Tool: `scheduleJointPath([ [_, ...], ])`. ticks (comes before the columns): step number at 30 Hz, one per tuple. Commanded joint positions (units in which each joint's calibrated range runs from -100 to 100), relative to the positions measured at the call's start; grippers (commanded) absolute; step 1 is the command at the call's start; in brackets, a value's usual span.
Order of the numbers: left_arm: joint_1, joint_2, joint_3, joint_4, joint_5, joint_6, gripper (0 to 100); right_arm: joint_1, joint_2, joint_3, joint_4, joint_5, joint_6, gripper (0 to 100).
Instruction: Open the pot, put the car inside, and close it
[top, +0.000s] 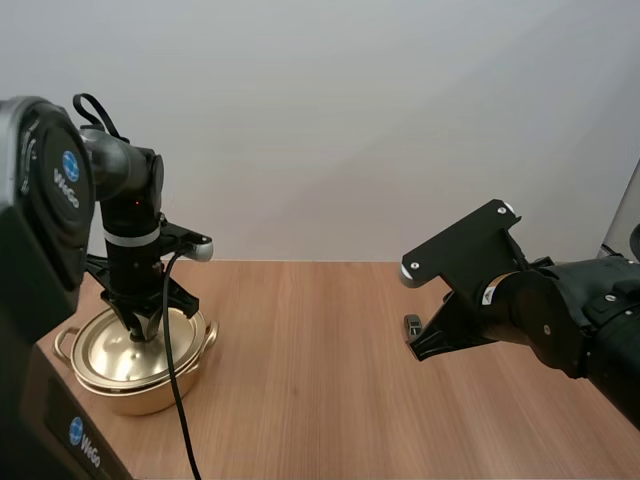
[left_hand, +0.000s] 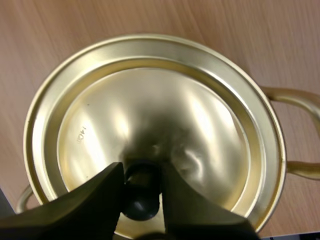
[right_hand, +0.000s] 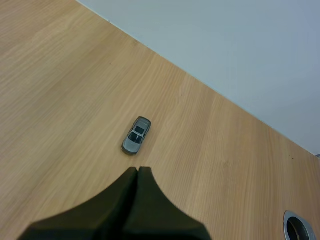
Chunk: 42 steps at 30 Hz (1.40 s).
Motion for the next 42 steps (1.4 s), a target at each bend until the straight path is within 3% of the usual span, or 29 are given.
scheduleJointPath([
  [1,0.02,-2.78,-3.37,-1.49,0.1,-0.02,0,-0.02,0.07,-0.03,-0.03,-1.65,0.03,0],
  [7,0.02,-14.57,-12.85,-12.82,-2.83,0.84,0,-0.02,4.42,-0.03,-0.03,-10.8,2.04,0],
  [11,0.02,-23.33,-17.58,-19.18,-7.21,1.16,0,-0.02,14.75,-1.19,-0.03,-15.05,3.21,0],
  [13,0.02,-28.04,-19.79,-21.13,-9.72,1.16,0,-0.02,20.88,-3.08,-0.03,-16.77,4.64,20],
  [16,0.02,-34.4,-22.28,-22.01,-12.56,1.16,0,-0.02,28.53,-7.45,-0.03,-16.89,7.08,58],
  [18,0.02,-37.22,-24.12,-22.07,-12.96,1.16,0,-0.02,32.51,-10.56,-0.03,-16.89,9.04,71],
  [23,0.02,-43.35,-27.1,-22.07,-13.55,1.16,0,-0.02,40.6,-16.69,-0.03,-15.87,13.5,72],
  [28,0.02,-46.77,-29.65,-21.96,-14.01,1.16,0,-0.1,46.88,-21.12,-0.03,-12.65,13.84,72],
  [33,0.02,-49.11,-31.08,-21.96,-16.43,0.72,0,-0.1,51.42,-22.42,-0.03,-12.45,13.84,80],
  [42,0.02,-49.87,-31.33,-21.96,-15.16,0.81,0,-1.78,55.3,-22.42,0.11,-14.66,13.92,80],
])
